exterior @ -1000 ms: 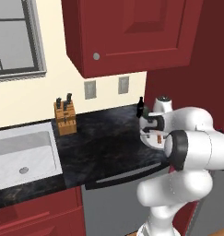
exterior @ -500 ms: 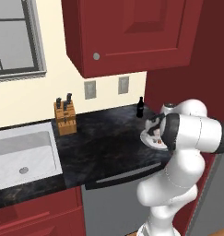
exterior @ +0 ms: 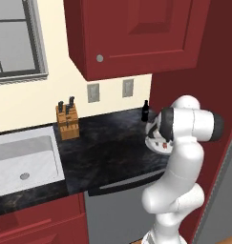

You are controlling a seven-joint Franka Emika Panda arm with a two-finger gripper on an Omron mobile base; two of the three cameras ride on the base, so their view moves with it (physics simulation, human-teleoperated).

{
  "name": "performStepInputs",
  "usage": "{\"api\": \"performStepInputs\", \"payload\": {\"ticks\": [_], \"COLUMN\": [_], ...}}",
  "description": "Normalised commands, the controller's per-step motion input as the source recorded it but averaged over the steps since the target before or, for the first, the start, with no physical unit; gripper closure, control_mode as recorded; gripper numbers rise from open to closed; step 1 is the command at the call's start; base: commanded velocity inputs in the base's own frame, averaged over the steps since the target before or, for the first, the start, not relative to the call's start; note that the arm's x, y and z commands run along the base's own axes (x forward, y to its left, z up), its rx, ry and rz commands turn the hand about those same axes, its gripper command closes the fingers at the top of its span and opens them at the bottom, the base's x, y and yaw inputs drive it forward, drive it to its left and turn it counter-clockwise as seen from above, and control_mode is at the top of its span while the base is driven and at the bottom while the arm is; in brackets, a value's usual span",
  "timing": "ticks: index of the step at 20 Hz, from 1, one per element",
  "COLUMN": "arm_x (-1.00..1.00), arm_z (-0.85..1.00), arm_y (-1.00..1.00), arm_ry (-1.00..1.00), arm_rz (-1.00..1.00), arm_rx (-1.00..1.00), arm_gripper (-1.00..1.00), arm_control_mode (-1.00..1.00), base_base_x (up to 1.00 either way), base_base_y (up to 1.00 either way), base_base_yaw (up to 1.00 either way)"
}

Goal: Pick the kebab skewer from the counter and place it in the microwave.

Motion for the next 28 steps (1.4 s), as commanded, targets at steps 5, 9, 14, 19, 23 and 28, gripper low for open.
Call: {"api": "performStepInputs", "payload": {"ticks": [5, 9, 14, 19, 23, 28], "arm_x": [0.1, -0.41, -0.3, -0.38, -0.9, -1.0], "arm_z": [-0.47, -0.24, 0.0, 0.75, 1.0, 1.0], "arm_y": [0.0, 0.0, 0.03, 0.14, 0.18, 0.2], "arm_ry": [0.0, 0.0, 0.0, 0.01, 0.0, -0.01], "arm_rz": [0.0, 0.1, 0.16, 0.21, 0.27, 0.14], "arm_rx": [0.0, 0.0, 0.0, -0.01, 0.0, 0.0], "arm_gripper": [1.0, 1.0, 1.0, 1.0, 1.0, 1.0], "arm_control_mode": [-1.0, -1.0, -1.0, -1.0, -1.0, -1.0], "base_base_x": [0.0, 0.0, 0.0, 0.0, 0.0, 0.0], "base_base_y": [0.0, 0.0, 0.0, 0.0, 0.0, 0.0], "base_base_yaw": [0.0, 0.0, 0.0, 0.0, 0.0, 0.0]}}
